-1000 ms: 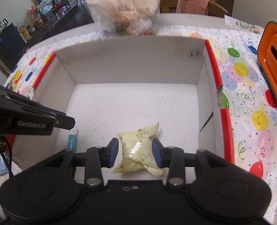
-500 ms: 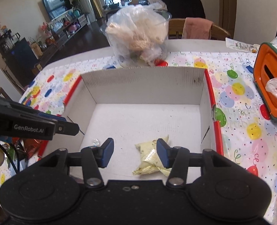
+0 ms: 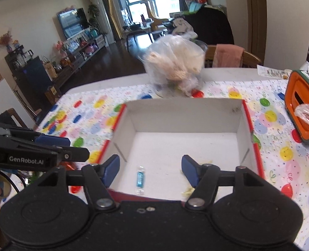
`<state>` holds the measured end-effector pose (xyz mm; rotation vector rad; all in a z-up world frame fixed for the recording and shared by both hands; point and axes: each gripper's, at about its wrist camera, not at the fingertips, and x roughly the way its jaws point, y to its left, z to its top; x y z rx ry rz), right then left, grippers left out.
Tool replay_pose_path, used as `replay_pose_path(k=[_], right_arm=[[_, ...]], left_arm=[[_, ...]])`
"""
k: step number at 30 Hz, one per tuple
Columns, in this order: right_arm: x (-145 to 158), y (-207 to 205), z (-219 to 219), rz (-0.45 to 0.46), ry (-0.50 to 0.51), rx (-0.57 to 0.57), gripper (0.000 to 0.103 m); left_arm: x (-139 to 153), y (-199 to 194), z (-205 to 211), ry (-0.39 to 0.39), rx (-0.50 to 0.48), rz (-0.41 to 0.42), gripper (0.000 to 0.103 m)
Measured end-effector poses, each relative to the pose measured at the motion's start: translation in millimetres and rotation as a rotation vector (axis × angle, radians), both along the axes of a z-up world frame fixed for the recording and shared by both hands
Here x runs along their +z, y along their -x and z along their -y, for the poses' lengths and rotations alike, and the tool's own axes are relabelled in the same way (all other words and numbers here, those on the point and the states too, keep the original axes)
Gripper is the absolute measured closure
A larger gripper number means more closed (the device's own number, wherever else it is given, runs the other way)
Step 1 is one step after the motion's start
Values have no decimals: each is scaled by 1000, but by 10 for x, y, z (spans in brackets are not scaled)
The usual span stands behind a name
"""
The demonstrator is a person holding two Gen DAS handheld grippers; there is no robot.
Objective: Organize snacks
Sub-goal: 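Open the left tool to drop the blue candy into the box, then return both tools to the pile and grasp the blue-white pastry packet with the right tool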
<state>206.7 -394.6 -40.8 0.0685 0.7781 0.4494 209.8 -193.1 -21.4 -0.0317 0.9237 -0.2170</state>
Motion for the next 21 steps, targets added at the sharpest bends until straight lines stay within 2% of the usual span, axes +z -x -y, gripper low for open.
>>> replay_pose_path(k=[2,6,10,15,17,21], right_arm=[[50,79,-96,17,-8,10,29],[119,225,-285,41,-30,29,21],[158,356,-497,63,-43,53,16],[192,526,-779,86,-62,103,10],[195,586,-907,93,-52,116,5],[169,686,-1138,93,-50,139,3]], left_arm=[[49,100,-107,2,4,15,46],[122,323,-335,9,24,52,37],[170,555,-554,-4,42,94,36],[176,813,-919,3,92,121,30],[179,901,-1050,7,108,127,30],[177,1082,-1316,-7,134,153,28]])
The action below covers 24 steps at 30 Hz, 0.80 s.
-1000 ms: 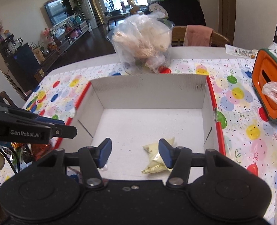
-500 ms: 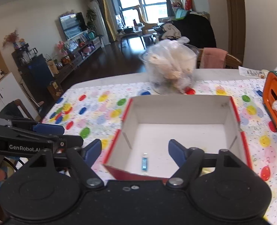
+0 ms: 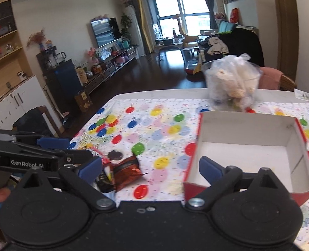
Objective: Organize snacks
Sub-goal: 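Return both tools to the pile and grasp the blue-white pastry packet with the right tool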
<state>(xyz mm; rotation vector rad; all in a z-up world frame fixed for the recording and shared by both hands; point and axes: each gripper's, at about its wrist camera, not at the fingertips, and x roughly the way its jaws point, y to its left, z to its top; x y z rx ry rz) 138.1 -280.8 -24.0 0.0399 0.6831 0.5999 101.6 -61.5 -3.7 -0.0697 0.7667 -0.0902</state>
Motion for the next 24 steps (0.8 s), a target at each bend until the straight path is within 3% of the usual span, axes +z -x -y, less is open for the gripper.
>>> replay_pose_path(k=[3,13,24], right_arm=[[-36,93,-160,1,1,17,2],[-334,239,-737,-55,53,49,1],[-890,252,-1332,-132,172,143,1]], left_arm=[[-25,127,-223,-9,28,14,22],[-250,350,-999,-7,141,-12,21],[-758,376,-1641,-37,214,-122,21]])
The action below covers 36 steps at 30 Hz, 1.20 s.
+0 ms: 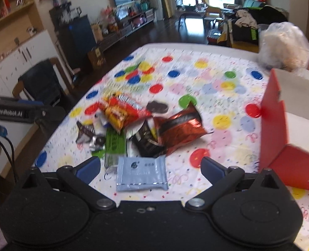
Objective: Organize snacks
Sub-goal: 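Return both tools to the pile and grasp the blue-white pastry packet with the right tool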
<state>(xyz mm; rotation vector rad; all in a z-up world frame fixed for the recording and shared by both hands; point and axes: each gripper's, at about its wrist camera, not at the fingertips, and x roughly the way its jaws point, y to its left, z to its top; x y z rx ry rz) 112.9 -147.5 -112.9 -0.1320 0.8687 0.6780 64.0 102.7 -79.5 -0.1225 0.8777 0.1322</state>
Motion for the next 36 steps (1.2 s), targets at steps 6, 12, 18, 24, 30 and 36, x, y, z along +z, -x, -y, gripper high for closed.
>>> replay_pose_path(k=[6,12,18,24,30,36], right_arm=[[-308,-74,-257,-59,76,47,2],[-498,-105,-467,-78,134,94,3],[-661,-168,-542,-100,157,90,5],[-740,-240,-602,-107,172,84,7],[-772,-240,-669,-91,190,101,10],[-783,-251,-674,-96,189,104,18]], left_arm=[[-307,-73,-204,6,-8,-58,21],[-575,-254,-360,86,-7,-119,21],[-830,-440,-503,165,32,-184,21],[-966,-546,-625,250,62,-222,22],[-982,-629,-645,279,61,-224,25],[-965,-631,-584,253,46,-225,43]])
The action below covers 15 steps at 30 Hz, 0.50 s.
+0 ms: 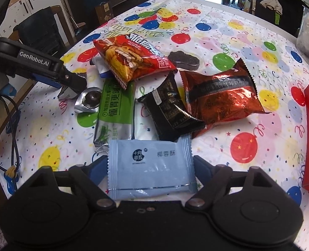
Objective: Organize snacks
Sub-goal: 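Return both tools to the pile and grasp the blue-white pastry packet with the right tool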
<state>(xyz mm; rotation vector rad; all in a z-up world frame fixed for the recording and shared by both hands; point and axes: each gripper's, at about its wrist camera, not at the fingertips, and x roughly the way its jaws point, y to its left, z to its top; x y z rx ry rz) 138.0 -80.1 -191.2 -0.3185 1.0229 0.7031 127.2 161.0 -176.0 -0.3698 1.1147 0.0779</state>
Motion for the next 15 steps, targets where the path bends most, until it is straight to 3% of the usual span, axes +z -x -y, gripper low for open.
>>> replay_pose_path(k=[3,7,11,15], right_arm=[[0,14,-9,12,3,5,21],[22,28,20,16,-8,4,26],[44,40,58,18,-16,2,36],[65,63,88,16,-16,6,38]], left_arm=[[11,9,25,-2,-6,6,56],[33,23,49,-15,-5,10,59],[57,51,50,-15,2,17,70],[95,90,76,-36,7,24,73]])
